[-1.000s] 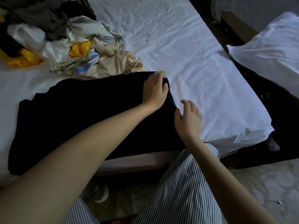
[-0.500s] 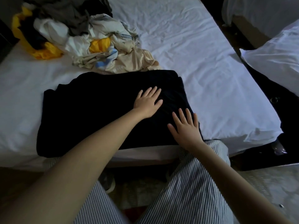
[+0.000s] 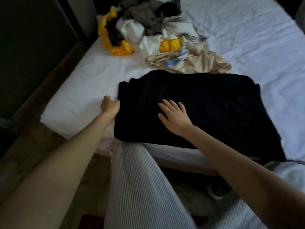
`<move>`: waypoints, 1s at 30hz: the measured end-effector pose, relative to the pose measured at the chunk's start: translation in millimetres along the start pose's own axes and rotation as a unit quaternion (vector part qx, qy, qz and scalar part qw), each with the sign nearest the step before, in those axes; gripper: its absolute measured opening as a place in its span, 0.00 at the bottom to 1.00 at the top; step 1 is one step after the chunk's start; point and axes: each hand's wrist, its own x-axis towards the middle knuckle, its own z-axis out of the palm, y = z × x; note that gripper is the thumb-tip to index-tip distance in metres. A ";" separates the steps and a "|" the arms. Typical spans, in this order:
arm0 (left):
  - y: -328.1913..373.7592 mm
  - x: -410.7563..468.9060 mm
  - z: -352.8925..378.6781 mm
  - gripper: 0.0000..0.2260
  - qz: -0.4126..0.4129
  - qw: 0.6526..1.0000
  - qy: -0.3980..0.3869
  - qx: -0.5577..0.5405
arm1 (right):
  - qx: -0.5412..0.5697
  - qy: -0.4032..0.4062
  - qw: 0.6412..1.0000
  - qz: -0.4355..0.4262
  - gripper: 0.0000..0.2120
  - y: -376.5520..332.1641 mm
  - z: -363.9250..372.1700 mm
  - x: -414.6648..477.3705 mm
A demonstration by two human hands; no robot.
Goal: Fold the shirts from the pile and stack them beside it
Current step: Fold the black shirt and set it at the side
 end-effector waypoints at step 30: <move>-15.4 31.4 -3.4 0.13 0.029 0.962 -0.173 -0.211 | -0.099 -0.112 0.989 0.010 0.26 -72.1 37.7 106.0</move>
